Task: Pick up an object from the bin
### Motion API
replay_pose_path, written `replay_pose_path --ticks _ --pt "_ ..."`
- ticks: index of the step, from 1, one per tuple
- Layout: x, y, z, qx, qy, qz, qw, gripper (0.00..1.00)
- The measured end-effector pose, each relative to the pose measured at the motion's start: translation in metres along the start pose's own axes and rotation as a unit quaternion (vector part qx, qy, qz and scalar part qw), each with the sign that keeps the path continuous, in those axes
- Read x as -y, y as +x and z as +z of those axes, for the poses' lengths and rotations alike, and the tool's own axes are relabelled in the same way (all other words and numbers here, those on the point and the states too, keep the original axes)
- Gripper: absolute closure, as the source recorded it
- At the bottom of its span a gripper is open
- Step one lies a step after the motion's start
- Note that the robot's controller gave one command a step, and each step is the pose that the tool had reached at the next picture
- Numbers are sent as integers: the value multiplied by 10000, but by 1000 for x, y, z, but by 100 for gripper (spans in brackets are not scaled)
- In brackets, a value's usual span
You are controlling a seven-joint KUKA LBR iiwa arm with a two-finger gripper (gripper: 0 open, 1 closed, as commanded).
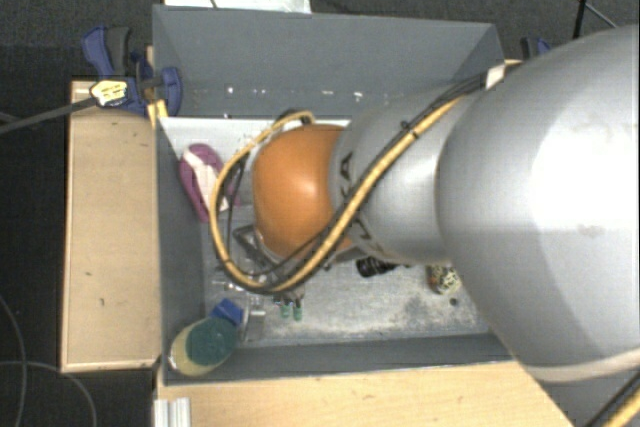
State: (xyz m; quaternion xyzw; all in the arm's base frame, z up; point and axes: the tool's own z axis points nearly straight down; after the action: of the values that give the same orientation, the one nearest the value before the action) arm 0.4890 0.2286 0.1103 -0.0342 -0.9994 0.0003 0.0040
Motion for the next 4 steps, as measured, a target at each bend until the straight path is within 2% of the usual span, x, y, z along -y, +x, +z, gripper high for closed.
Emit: replay_pose_path --ticks 1,2,3,4 --pt "2 -5 -3 43 -9 44 10000 100" --pt "3 -24 -120 93 -32 -22 9999 100" --pt "7 3 -67 32 3 -1487 9889 100" --pt "-8 12 -37 38 3 -2625 9649 100"
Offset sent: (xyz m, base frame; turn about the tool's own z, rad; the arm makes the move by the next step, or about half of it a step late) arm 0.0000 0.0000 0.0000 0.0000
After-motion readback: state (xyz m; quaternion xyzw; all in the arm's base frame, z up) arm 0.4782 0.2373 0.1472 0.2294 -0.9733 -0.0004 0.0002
